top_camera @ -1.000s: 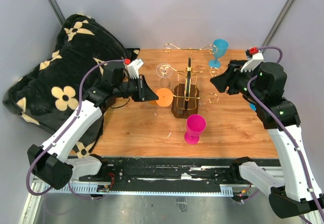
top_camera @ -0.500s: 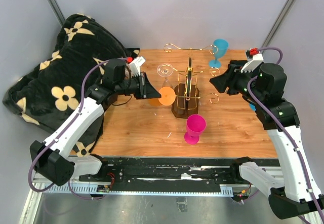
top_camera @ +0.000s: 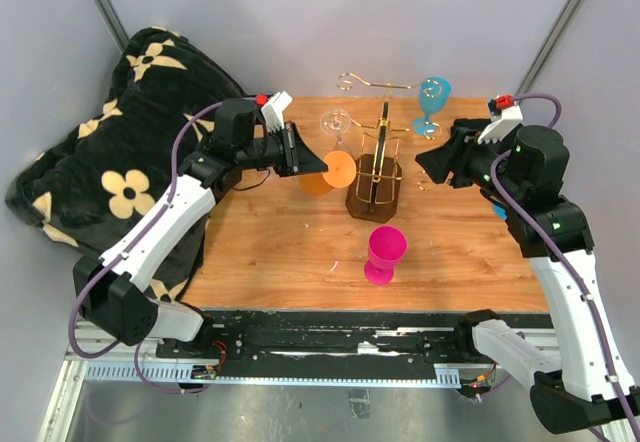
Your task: Take the wine glass off the wine glass rack
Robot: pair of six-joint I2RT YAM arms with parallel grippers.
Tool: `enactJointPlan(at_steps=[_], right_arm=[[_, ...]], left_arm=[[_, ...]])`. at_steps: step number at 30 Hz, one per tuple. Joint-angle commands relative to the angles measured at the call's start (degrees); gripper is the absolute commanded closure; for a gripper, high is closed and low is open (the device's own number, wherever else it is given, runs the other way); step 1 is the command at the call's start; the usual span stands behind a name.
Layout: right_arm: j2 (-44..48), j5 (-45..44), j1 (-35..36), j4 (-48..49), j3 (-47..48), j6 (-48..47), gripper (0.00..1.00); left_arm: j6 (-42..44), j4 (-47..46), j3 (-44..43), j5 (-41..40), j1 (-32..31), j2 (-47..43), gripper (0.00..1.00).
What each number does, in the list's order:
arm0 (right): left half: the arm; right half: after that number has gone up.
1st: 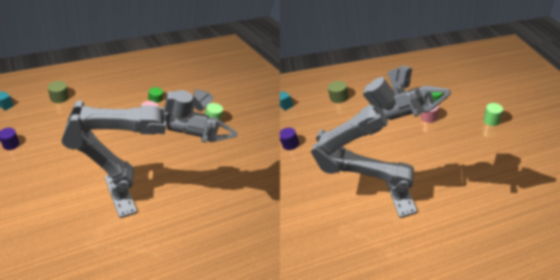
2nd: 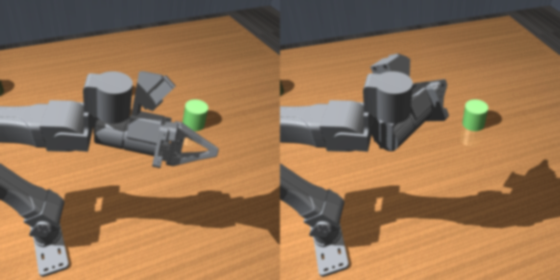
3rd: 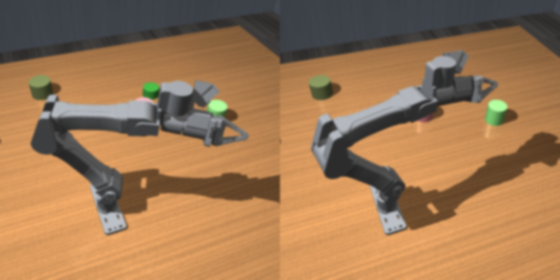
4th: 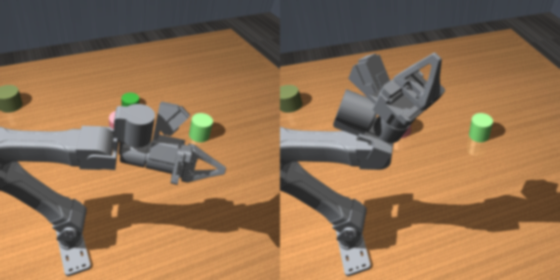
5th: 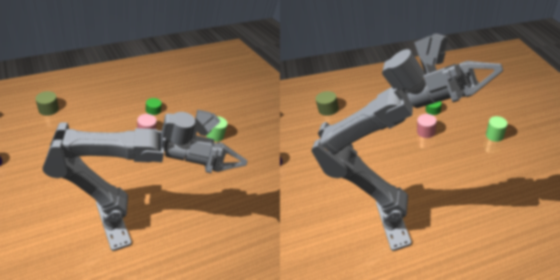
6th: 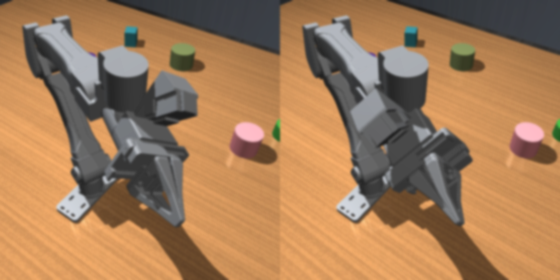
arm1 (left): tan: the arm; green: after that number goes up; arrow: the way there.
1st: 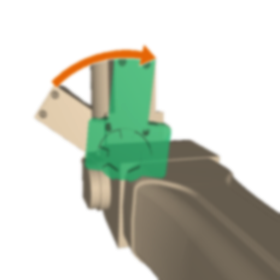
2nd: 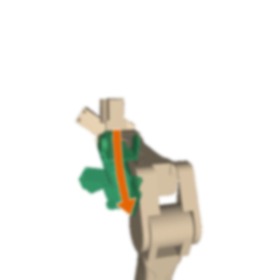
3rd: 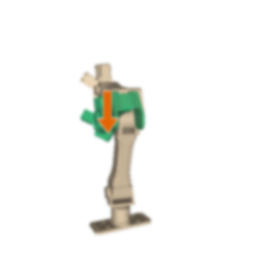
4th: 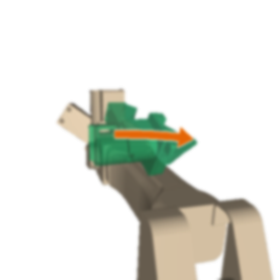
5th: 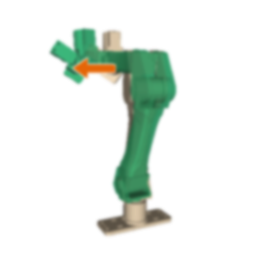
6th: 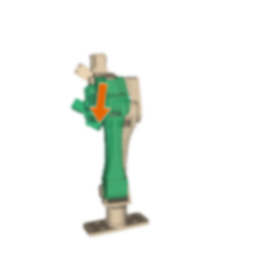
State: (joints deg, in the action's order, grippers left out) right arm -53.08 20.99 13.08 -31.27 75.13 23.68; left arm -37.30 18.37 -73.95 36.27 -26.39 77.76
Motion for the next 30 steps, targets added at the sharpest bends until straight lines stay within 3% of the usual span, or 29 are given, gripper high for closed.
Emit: enactJointPlan(at_steps=[1,11,17,24,30], right_arm=[[-0.3,0.1,-1.0,1.1,-0.4,-0.7,0.48],[0.1,-0.1,-1.6,0.7,-0.4,-1.8,0.47],[-0.5,0.9,-1.7,0.8,-0.2,-1.7,0.46],[-0.5,1.2,-1.7,1.3,-0.6,-1.3,0.46],[-0.7,0.7,-1.7,1.2,-0.8,-1.8,0.46]], left_arm=[[3.5,-1.6,-5.9,-4.1,-0.1,1.2,1.0],[7.9,4.6,-5.7,-11.5,2.5,-1.4,1.0],[4.3,-2.1,-2.0,-9.8,8.1,-2.6,0.99],[-3.2,-17.9,0.1,-0.6,8.4,1.3,1.0],[-8.1,-23.7,1.1,4.9,8.1,4.0,1.0]])
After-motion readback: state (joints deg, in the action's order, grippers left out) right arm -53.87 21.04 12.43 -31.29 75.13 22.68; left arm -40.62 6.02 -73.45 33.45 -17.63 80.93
